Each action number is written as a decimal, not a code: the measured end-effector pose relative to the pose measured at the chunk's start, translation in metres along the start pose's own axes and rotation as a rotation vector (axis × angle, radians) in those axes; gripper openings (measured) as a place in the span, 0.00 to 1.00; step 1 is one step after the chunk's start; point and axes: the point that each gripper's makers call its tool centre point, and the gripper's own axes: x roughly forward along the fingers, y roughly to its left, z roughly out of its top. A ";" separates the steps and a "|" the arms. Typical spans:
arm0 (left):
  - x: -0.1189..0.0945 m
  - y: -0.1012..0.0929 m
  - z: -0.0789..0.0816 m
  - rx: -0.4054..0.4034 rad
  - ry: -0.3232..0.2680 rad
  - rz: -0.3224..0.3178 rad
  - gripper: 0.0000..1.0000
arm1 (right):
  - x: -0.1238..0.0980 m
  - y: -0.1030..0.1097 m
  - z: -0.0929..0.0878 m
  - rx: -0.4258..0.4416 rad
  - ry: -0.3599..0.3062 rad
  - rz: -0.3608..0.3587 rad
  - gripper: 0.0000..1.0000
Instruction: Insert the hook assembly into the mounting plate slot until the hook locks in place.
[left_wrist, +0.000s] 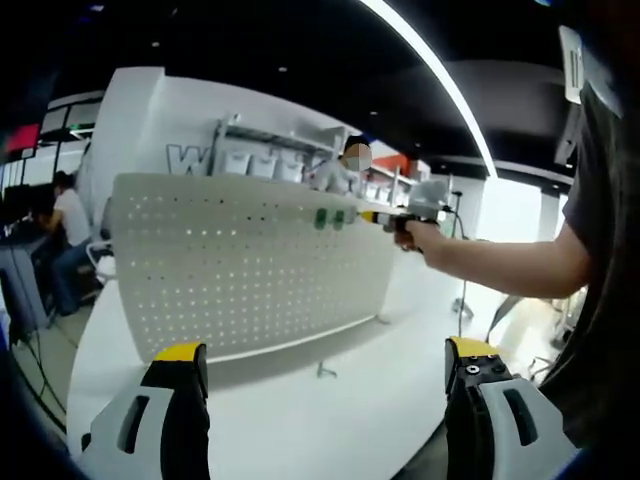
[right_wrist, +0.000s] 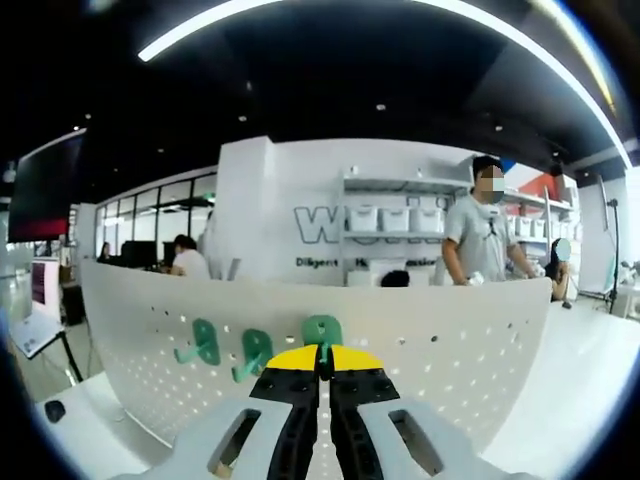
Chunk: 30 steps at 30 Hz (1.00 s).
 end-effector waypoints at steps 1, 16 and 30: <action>0.000 0.000 0.000 0.000 0.000 0.001 1.00 | 0.000 0.002 -0.001 -0.002 -0.001 -0.002 0.00; 0.003 0.004 -0.002 -0.011 0.004 0.010 1.00 | 0.002 -0.001 -0.014 0.072 -0.017 -0.011 0.00; 0.001 0.009 -0.003 -0.013 0.004 0.022 0.99 | 0.007 -0.002 -0.018 0.066 -0.016 -0.029 0.01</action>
